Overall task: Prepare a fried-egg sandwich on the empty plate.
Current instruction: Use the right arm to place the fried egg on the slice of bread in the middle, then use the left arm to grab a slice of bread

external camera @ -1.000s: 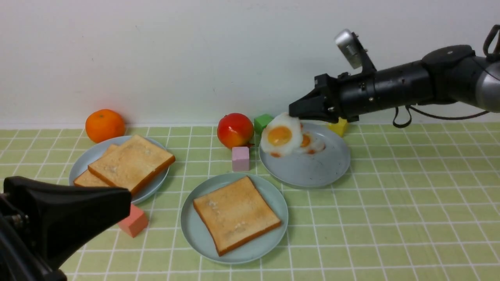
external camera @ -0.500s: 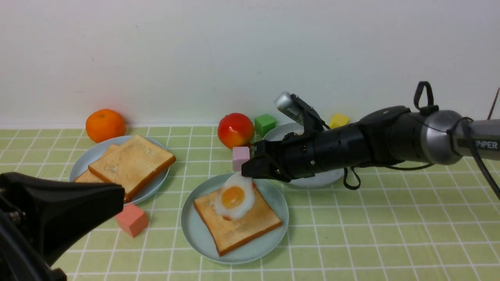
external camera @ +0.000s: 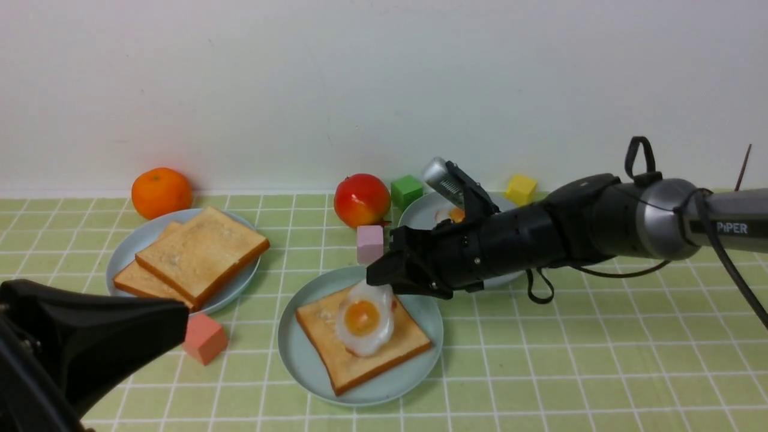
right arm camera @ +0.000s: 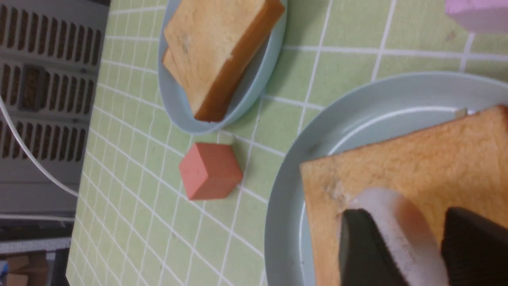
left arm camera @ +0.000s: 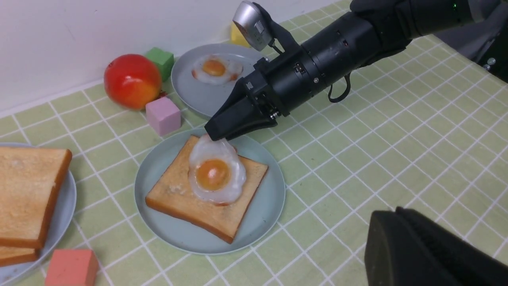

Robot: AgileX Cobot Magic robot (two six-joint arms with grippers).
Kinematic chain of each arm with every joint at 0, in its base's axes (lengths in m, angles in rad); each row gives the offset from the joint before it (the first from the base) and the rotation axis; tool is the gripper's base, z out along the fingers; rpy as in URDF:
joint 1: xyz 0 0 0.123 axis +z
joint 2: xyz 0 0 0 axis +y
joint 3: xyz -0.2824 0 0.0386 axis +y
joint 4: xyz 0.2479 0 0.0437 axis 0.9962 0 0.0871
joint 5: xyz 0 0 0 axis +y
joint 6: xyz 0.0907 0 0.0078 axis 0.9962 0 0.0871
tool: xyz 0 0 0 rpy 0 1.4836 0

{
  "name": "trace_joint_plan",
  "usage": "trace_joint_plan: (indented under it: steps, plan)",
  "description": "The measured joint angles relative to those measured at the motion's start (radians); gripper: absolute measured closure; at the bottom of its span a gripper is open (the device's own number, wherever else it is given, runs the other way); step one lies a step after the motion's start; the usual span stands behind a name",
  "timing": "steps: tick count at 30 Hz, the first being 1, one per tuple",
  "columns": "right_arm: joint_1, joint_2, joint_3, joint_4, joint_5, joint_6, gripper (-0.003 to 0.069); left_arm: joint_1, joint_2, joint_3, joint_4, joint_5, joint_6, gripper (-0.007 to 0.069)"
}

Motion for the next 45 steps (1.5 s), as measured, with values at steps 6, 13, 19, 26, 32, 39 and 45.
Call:
trace_joint_plan:
  steps: [6, 13, 19, 26, 32, 39, 45]
  plan:
    - [-0.035, -0.016, 0.000, -0.134, 0.018, 0.062, 0.0274, 0.000, 0.000, 0.000, 0.000, 0.002, 0.000, 0.0610]
    - [-0.107, -0.164, 0.000, -0.437, 0.076, 0.250, 0.0295, 0.000, 0.023, 0.000, 0.001, 0.042, -0.008, 0.0607]
    - [-0.137, -0.415, 0.000, -0.794, 0.212, 0.437, 0.0426, 0.000, 0.206, -0.002, 0.076, 0.065, -0.140, 0.0607]
    - [-0.129, -0.757, 0.009, -1.070, 0.436, 0.649, 0.0648, 0.125, 0.607, -0.151, 0.151, 0.137, -0.141, 0.0638]
    - [-0.129, -0.989, 0.107, -1.048, 0.449, 0.651, 0.0657, 0.340, 0.835, -0.305, 0.048, 0.106, 0.053, 0.0638]
    - [-0.129, -1.219, 0.268, -1.024, 0.366, 0.594, 0.0655, 0.462, 1.091, -0.496, 0.051, 0.042, 0.152, 0.0606]
    - [-0.129, -1.281, 0.298, -1.024, 0.346, 0.589, 0.0652, 0.473, 1.229, -0.600, 0.157, 0.024, 0.205, 0.0410]
